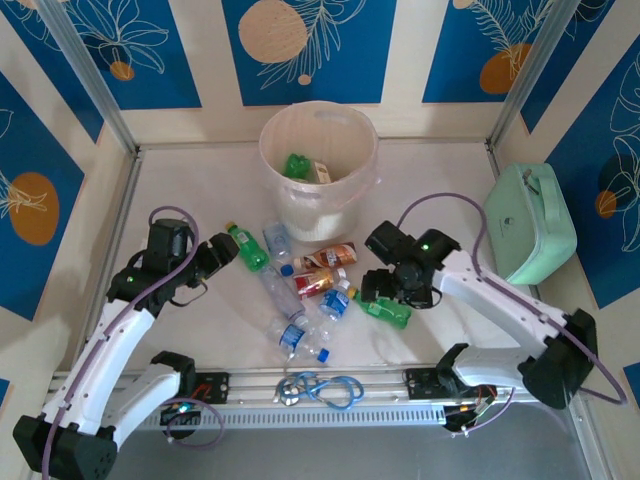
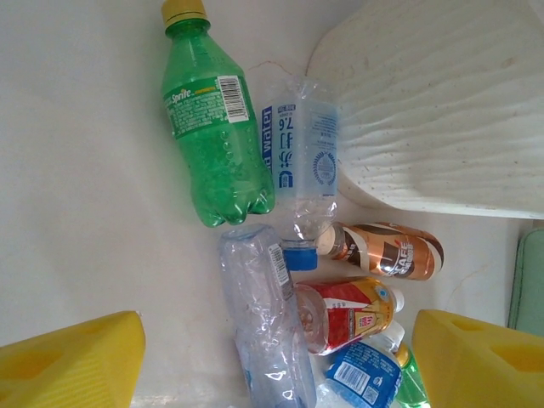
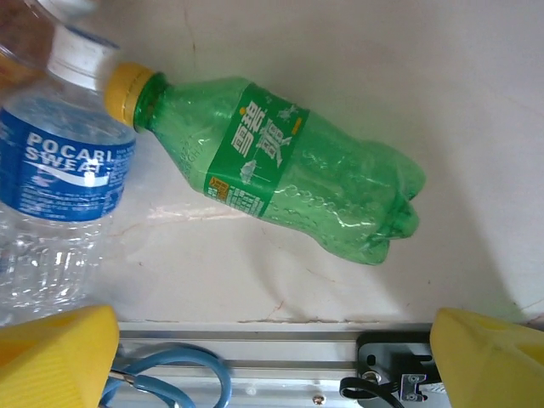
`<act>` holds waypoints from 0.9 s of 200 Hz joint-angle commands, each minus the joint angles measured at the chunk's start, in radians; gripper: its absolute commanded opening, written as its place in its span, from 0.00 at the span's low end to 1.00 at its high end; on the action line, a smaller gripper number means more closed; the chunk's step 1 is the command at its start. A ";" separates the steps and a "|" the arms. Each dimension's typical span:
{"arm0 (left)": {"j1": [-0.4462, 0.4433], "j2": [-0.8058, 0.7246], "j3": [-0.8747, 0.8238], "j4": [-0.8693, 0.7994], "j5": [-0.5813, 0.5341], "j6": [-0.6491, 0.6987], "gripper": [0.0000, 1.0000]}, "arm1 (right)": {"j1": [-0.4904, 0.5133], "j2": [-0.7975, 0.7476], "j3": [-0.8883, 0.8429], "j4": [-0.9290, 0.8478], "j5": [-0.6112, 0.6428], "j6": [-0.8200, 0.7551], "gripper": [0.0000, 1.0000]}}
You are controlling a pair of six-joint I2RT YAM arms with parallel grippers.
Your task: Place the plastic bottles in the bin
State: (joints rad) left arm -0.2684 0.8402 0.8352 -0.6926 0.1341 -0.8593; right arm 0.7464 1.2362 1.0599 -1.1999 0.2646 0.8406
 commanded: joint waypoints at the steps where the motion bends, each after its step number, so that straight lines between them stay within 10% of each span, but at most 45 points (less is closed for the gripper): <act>1: 0.009 -0.002 -0.009 0.006 0.028 -0.009 0.81 | 0.015 0.061 0.011 0.005 -0.015 -0.025 0.98; 180: 0.009 0.010 -0.024 0.049 0.079 -0.027 0.75 | -0.140 0.261 -0.125 0.173 -0.094 -0.058 0.99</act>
State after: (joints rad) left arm -0.2684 0.8520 0.8268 -0.6624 0.1940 -0.8677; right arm 0.6163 1.4666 0.9783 -1.0325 0.2085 0.7696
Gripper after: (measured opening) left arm 0.749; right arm 0.997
